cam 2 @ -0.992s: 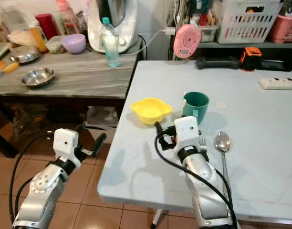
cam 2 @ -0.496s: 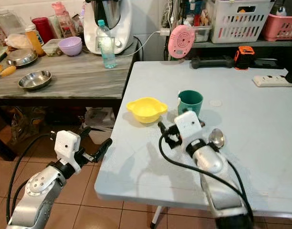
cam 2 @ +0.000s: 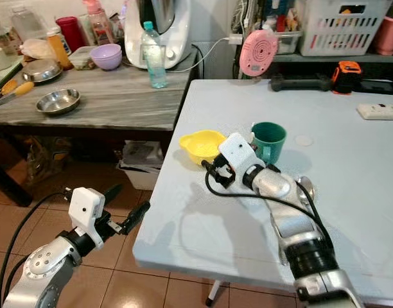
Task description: Setting the table
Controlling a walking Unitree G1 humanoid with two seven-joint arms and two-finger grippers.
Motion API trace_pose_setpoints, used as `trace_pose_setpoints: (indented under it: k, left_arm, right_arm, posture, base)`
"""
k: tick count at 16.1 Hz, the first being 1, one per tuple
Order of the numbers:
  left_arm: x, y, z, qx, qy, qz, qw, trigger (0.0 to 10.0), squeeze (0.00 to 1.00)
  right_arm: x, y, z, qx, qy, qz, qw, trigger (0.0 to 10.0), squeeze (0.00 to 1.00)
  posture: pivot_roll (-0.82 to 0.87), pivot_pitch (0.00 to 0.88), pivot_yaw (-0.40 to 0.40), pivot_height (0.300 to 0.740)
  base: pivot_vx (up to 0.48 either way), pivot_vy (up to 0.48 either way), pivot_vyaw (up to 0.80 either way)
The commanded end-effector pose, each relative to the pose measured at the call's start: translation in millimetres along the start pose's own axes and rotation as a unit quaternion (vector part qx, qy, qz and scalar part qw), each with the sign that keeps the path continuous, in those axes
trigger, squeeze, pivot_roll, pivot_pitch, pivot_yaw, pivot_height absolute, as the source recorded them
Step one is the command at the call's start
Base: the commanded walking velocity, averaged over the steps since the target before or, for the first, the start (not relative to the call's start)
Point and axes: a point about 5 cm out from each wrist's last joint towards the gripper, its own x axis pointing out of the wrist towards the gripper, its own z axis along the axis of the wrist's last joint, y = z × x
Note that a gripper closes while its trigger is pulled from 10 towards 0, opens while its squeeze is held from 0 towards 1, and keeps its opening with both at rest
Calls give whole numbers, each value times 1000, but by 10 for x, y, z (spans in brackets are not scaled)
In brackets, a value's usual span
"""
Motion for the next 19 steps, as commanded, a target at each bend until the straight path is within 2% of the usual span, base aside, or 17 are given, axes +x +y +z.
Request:
trace_pose_setpoints:
  k: [1, 4, 8, 13, 14, 15, 19]
  left_arm:
    - [-40, 27, 30, 5, 2, 3, 1000, 10000, 0]
    - [-85, -3, 19, -7, 14, 4, 1000, 10000, 0]
    - [-106, -136, 84, -32, -5, -58, 998, 10000, 0]
    - [-56, -162, 176, -30, -9, -73, 997, 10000, 0]
    - [-47, -173, 195, -31, -9, -77, 997, 10000, 0]
    - [-39, -183, 213, -31, -10, -79, 996, 10000, 0]
    - [-11, -211, 241, -39, -13, -90, 995, 10000, 0]
  right_arm:
    - [60, -35, 86, -15, -7, 15, 1000, 10000, 0]
    - [193, -122, 133, -21, 1, 49, 999, 10000, 0]
    - [320, -79, 71, 29, 22, 110, 993, 10000, 0]
    - [374, -54, -52, 35, 57, 122, 990, 10000, 0]
    - [376, -66, -103, 20, 74, 117, 990, 3490, 0]
    - [371, -72, -146, 8, 89, 114, 989, 0, 0]
    - [364, -65, -165, 2, 93, 133, 987, 0, 0]
  posture:
    - [17, 15, 75, 740]
    - [37, 16, 70, 740]
    - [55, 18, 66, 740]
    - [53, 8, 65, 740]
    - [53, 7, 64, 740]
    - [52, 5, 63, 740]
    - [51, 1, 61, 740]
  base:
    - [0, 0, 0]
    - [0, 0, 0]
    - [0, 0, 0]
    - [0, 0, 0]
    - [0, 0, 0]
    - [0, 0, 0]
    - [0, 0, 0]
